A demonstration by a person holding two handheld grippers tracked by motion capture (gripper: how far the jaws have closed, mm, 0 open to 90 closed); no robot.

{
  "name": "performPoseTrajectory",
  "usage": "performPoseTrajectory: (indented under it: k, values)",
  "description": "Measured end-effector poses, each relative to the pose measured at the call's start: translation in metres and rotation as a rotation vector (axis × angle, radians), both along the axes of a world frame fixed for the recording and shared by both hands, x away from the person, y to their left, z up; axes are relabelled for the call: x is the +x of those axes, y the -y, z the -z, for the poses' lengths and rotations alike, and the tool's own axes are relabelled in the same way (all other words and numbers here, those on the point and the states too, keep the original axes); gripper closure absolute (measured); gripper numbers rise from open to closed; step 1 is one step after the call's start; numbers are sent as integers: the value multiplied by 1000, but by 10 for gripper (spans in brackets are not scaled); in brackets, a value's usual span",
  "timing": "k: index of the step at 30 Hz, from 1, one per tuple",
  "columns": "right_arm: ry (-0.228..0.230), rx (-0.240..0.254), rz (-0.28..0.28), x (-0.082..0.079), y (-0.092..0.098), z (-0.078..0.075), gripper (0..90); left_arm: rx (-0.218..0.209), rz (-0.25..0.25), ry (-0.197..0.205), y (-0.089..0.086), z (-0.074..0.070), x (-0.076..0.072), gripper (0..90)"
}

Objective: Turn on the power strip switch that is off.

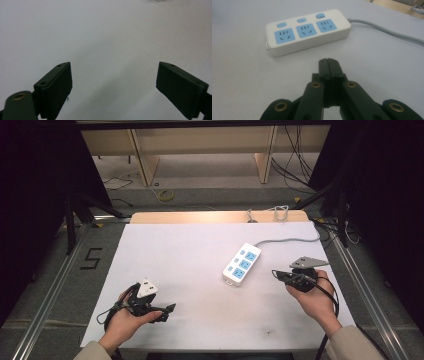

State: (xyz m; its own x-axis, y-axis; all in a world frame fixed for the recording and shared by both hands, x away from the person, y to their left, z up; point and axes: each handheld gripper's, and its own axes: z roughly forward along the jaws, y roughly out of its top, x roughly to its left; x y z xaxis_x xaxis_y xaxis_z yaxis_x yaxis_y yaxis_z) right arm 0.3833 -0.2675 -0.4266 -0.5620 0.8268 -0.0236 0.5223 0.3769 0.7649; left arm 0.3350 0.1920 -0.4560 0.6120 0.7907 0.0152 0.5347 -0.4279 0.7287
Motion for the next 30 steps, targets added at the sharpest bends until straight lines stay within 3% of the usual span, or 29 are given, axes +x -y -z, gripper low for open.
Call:
performPoseTrajectory:
  k: [30]
  values:
    - [-8, -3, -5, 15, -9, -2, 900, -3, -2, 0, 0, 0, 0, 133]
